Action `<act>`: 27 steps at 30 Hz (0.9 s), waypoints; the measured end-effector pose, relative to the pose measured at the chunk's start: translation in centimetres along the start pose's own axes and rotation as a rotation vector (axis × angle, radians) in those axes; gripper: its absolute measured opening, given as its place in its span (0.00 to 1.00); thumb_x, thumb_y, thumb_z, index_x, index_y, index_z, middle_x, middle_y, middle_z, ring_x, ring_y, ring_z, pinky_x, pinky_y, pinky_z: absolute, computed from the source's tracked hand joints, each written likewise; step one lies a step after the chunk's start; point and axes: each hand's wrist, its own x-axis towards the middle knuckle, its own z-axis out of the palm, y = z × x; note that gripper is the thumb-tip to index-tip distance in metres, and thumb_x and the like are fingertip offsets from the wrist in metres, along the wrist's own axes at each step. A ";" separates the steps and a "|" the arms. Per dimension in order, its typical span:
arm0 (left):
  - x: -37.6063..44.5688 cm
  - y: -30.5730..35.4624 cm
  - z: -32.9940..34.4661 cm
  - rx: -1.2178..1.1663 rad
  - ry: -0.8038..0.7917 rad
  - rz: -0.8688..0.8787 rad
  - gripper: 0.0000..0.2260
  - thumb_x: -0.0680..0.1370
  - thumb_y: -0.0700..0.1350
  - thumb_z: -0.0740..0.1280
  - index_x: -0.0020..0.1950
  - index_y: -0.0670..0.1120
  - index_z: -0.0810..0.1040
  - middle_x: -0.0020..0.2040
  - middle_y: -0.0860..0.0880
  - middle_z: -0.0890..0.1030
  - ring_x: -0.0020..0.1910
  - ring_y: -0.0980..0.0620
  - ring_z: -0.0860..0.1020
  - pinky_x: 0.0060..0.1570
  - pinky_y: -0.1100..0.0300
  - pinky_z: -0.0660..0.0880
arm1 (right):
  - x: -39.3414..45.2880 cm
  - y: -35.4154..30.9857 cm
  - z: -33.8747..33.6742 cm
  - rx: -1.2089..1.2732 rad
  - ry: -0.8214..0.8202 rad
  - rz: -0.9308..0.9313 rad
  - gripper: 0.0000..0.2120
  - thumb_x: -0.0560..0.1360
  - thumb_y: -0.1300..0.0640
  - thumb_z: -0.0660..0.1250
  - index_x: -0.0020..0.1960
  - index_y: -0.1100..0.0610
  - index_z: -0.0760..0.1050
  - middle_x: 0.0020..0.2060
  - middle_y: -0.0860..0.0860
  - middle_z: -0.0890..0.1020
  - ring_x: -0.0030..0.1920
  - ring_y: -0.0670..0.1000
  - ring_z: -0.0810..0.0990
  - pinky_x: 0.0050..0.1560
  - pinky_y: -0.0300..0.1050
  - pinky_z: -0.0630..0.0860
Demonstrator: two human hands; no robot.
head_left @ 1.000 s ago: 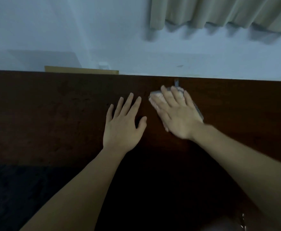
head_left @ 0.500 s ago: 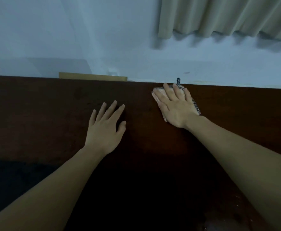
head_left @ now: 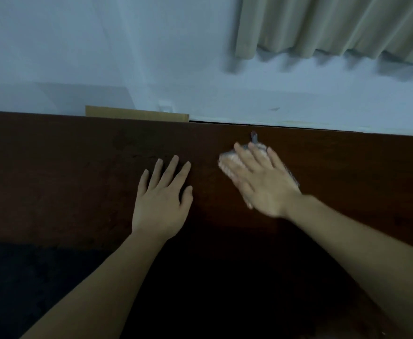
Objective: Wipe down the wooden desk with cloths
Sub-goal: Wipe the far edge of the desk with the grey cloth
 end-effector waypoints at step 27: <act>0.0 0.3 -0.1 0.006 -0.001 0.014 0.26 0.84 0.58 0.44 0.83 0.59 0.48 0.83 0.56 0.45 0.82 0.50 0.40 0.79 0.48 0.38 | 7.1 -2.0 -1.8 0.043 -0.012 0.103 0.26 0.84 0.42 0.37 0.81 0.39 0.36 0.82 0.49 0.36 0.81 0.54 0.34 0.78 0.61 0.34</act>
